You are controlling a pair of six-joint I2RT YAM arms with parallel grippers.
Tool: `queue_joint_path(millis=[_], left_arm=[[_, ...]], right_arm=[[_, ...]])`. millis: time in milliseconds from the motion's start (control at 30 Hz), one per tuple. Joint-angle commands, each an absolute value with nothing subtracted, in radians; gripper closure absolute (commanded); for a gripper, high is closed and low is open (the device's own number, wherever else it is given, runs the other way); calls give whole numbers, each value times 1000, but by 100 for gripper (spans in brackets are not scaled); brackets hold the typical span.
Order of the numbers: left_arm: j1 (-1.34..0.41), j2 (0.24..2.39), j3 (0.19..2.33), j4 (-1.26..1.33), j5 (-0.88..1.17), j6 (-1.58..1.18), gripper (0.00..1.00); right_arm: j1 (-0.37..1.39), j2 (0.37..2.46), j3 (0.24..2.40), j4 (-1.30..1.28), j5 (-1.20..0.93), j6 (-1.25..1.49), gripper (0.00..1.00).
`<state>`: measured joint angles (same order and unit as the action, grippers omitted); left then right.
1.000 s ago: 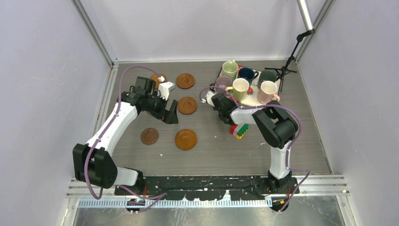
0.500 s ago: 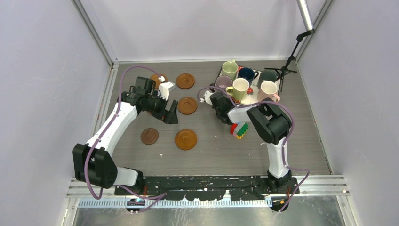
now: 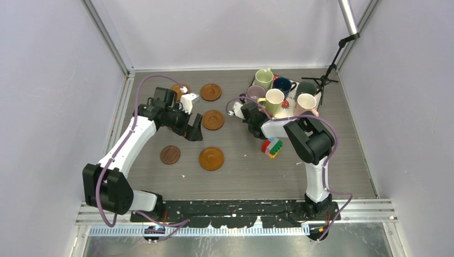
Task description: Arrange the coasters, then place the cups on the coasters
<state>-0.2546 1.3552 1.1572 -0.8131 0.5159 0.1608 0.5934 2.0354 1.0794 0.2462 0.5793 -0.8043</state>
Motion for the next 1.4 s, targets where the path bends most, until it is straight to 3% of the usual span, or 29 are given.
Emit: queue_joint_path(millis=[0, 1367], left_arm=[[-250, 1317, 1170, -822, 518, 161, 5], [-250, 1342, 1229, -841, 507, 144, 4]], right_arm=[[602, 1991, 1011, 45, 465, -618, 100], [922, 1528, 638, -334, 156, -637, 100]])
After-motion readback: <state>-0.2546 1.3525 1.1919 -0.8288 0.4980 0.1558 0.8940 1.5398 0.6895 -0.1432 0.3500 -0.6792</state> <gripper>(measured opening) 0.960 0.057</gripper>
